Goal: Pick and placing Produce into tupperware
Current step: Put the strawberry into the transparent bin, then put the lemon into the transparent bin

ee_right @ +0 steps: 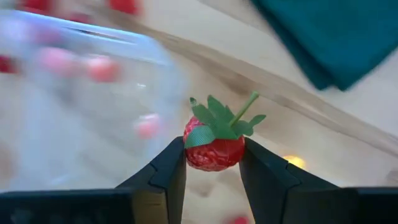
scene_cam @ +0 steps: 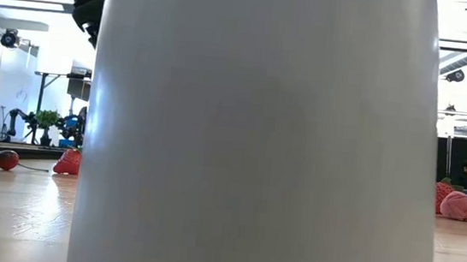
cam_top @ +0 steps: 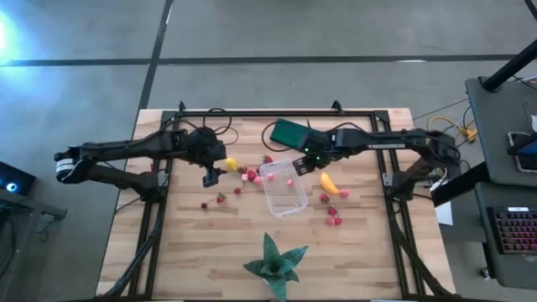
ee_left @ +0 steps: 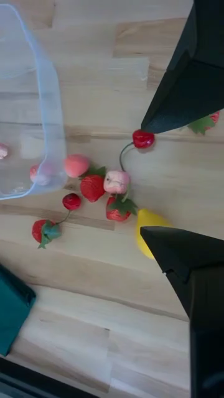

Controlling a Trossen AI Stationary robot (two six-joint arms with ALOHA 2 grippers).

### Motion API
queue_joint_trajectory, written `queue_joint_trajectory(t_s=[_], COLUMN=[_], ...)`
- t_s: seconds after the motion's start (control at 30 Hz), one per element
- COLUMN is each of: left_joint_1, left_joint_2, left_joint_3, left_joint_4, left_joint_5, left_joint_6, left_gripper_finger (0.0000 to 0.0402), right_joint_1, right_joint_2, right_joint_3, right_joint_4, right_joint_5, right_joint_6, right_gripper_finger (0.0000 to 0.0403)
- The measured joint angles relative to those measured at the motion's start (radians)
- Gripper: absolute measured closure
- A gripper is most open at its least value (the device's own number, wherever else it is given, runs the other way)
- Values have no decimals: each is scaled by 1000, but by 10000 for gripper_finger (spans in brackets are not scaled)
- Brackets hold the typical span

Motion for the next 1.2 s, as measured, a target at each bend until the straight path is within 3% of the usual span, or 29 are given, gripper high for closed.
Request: queue_joint_trajectory(t_s=[0.27, 0.6, 0.73, 0.97, 1.2], left_joint_1=[1, 2, 2, 27, 81], left_joint_2=[-54, -62, -57, 17, 204], left_joint_3=[-112, -149, -192, -240, -207], left_joint_4=[66, 69, 116, 299, 333], left_joint_5=[-22, -22, -22, -38, -33], left_joint_6=[0, 12, 160, 574, 681], left_gripper_finger=[158, 158, 158, 158, 158], right_joint_1=[28, 42, 41, 44, 46], right_joint_2=[65, 212, 218, 151, 100], right_joint_3=[144, 315, 348, 363, 362], right_joint_4=[11, -12, -36, -72, -106], right_joint_5=[-103, -109, -99, -20, 53], right_joint_6=[-88, -183, -216, -233, -187], right_gripper_finger=[263, 165, 131, 101, 99])
